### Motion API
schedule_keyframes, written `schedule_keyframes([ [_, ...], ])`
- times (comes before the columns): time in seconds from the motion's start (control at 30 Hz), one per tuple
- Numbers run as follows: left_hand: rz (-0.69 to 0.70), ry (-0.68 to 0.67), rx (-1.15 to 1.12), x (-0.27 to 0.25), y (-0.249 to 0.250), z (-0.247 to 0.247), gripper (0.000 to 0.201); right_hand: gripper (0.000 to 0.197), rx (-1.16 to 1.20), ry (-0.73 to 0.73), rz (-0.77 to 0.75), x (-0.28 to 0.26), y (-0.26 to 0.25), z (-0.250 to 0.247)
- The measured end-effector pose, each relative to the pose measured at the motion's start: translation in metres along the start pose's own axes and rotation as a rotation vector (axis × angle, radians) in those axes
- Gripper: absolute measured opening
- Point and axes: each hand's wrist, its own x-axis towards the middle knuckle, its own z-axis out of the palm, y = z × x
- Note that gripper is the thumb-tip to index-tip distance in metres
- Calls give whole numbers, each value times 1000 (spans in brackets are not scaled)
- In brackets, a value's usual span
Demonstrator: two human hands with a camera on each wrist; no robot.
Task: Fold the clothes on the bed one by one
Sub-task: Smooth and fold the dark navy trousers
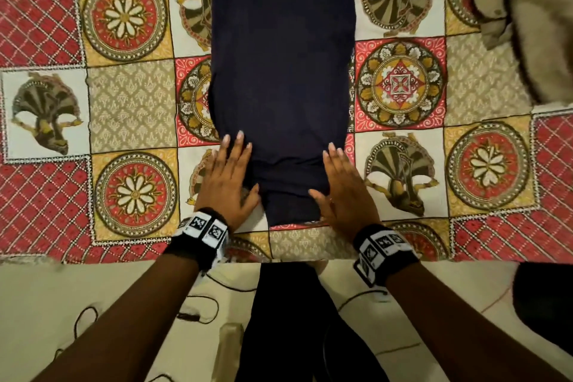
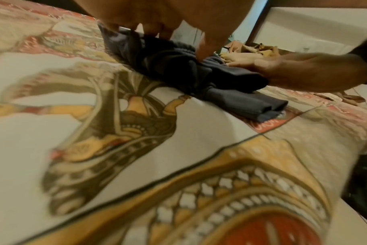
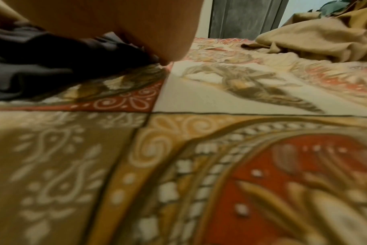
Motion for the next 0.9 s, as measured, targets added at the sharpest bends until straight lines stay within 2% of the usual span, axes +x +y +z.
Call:
schedule_keyframes([
  [0.03, 33, 22, -76, -9, -4, -3, 77, 69, 82, 25, 39, -8, 11, -11],
  [0.07, 6, 58, -176, -16, -6, -6, 74, 65, 181, 56, 116, -13, 21, -21],
  [0.1, -92, 121, -289, -21, -8, -9, 69, 63, 265, 102, 223, -16, 30, -32],
  [0.17, -430, 238, -592, -15, -15, -13, 53, 63, 448, 173, 454, -12, 42, -51],
  [0.23, -809, 247, -1103, 12, -18, -23, 33, 69, 793, 161, 582, 9, 40, -64],
  [0.27, -924, 211, -1300, 26, -19, -29, 25, 62, 919, 125, 618, 24, 35, -67],
  [0.3, -991, 176, -1404, 37, -21, -33, 20, 49, 988, 82, 634, 39, 29, -65],
  [0.37, -1005, 97, -1458, 54, -18, -41, 20, 28, 1100, 6, 648, 67, 16, -53],
  [0.4, -990, 53, -1451, 60, -13, -45, 19, 30, 1159, -27, 646, 77, 9, -46],
  [0.43, -960, -10, -1452, 63, -7, -48, 15, 46, 1216, -46, 639, 84, 5, -38],
  [0.47, -929, -93, -1501, 65, -1, -50, 19, 66, 1251, -50, 654, 88, -1, -33],
  [0.5, -907, -184, -1572, 67, 5, -52, 32, 81, 1262, -30, 670, 90, -5, -29],
  [0.53, -911, -257, -1629, 69, 10, -50, 43, 87, 1263, -17, 674, 92, -10, -29],
  [0.6, -940, -342, -1612, 68, 20, -49, 50, 85, 1289, -42, 673, 91, -18, -29],
  [0.67, -988, -340, -1620, 66, 24, -44, 53, 72, 1341, -52, 705, 89, -21, -29],
  [0.77, -1038, -235, -1625, 50, 30, -38, 37, 45, 1400, -23, 733, 71, -19, -26],
  [0.83, -1073, -139, -1595, 33, 31, -30, 37, 37, 1293, -3, 733, 46, -21, -24],
  [0.9, -1042, -84, -1558, 8, 34, -18, 39, 33, 1213, -1, 753, 12, -24, -18],
])
